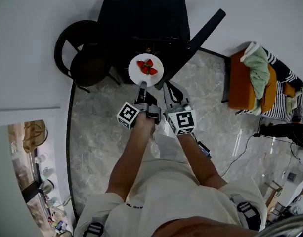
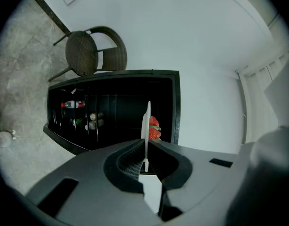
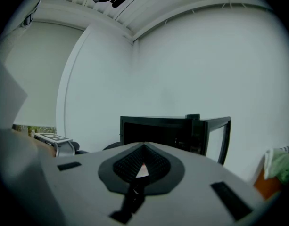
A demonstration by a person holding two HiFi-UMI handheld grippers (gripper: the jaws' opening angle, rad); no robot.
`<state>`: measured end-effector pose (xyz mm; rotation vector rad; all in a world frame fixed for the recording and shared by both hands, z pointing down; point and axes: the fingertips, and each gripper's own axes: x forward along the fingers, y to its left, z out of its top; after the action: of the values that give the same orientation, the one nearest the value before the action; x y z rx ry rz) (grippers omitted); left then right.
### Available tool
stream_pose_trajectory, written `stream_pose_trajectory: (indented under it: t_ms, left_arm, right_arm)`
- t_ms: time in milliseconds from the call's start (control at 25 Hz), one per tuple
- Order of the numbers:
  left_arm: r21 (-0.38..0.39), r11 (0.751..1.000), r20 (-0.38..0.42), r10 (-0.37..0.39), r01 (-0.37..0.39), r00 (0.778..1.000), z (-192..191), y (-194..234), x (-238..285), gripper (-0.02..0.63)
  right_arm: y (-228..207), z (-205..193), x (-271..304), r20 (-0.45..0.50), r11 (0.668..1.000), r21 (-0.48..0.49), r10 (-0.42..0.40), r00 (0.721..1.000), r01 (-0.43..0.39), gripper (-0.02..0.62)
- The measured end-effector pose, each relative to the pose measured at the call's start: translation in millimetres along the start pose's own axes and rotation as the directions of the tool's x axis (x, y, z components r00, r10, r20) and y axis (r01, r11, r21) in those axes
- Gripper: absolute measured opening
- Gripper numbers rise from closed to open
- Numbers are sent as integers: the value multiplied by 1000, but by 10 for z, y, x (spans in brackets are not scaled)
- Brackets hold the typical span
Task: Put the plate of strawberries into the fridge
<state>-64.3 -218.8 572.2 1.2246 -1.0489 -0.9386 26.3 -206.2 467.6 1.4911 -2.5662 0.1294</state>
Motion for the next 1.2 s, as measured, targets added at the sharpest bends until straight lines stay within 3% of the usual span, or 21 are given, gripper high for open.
stream_pose_trajectory:
  t_ms: [280, 1200]
  left_arm:
    - [-23, 1000, -41, -8, 7, 999, -87, 232, 83, 14]
    - [-68, 998, -47, 14, -18, 999, 75, 969, 520, 14]
  right_arm:
    - [-17, -80, 27, -17, 1000, -2, -6, 1000, 6, 12]
    - [55, -386, 110, -46, 1000, -11, 16, 999, -16, 12]
